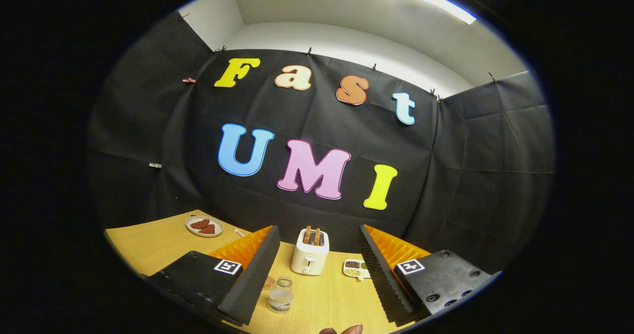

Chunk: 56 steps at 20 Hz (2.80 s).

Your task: Take the bottle from table, then pour the juice into the cup, finally place the bottle on the coaster

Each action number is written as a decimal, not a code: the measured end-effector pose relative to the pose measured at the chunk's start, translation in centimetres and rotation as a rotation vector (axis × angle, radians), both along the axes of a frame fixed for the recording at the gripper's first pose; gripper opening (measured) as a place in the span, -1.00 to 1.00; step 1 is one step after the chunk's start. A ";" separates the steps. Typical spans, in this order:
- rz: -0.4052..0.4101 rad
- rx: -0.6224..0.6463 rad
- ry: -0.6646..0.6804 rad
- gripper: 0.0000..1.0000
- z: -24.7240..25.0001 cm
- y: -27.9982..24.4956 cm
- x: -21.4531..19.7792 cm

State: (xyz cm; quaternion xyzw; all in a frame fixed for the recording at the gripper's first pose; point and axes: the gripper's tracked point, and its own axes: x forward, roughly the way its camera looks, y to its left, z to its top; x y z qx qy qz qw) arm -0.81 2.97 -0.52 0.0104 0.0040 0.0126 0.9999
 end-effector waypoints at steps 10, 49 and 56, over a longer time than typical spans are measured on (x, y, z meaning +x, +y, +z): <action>0.052 -0.033 -0.032 0.95 -2.2 -1.5 0.9; 0.097 -0.053 0.236 0.47 -29.7 9.1 7.1; 0.180 -0.376 0.244 0.40 -26.9 11.0 7.9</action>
